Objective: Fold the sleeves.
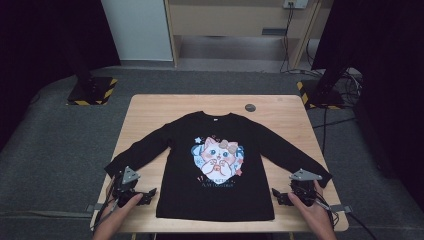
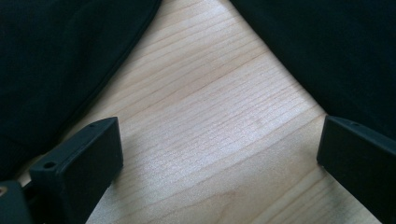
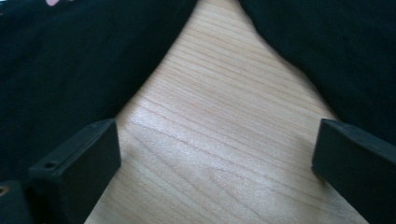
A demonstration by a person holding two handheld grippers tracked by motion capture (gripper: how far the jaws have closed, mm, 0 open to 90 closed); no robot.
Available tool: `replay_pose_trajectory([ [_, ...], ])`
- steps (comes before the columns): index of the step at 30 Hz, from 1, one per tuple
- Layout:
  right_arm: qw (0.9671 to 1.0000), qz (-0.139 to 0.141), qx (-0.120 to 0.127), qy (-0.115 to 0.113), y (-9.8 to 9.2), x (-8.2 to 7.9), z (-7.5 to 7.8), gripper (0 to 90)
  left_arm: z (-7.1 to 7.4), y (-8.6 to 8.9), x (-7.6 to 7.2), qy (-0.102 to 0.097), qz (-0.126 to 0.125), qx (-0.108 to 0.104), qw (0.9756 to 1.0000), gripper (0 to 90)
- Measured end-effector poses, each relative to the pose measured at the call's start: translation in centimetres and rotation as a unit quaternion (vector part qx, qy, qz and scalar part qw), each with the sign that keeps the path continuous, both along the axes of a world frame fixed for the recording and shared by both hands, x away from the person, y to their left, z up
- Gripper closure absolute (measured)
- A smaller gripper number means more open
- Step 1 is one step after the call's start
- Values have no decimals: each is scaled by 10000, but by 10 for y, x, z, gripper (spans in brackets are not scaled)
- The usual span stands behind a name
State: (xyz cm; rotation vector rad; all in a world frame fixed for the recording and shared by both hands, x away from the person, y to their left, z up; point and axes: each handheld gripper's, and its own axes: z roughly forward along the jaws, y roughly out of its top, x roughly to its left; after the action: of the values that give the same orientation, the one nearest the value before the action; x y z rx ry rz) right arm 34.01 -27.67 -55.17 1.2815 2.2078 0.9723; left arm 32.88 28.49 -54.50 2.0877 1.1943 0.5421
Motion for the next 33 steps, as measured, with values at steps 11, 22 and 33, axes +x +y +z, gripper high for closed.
replay_pose_trajectory([
  [11,9993,210,-45,-322,2,-5,11,45,0,0,0,-1,4,0,10000,0],
  [22,9985,261,-239,-421,-8,6,32,58,0,0,0,-2,9,1,10000,0],
  [33,9987,232,-382,-236,-22,21,43,50,0,0,0,-1,27,0,10000,0],
])
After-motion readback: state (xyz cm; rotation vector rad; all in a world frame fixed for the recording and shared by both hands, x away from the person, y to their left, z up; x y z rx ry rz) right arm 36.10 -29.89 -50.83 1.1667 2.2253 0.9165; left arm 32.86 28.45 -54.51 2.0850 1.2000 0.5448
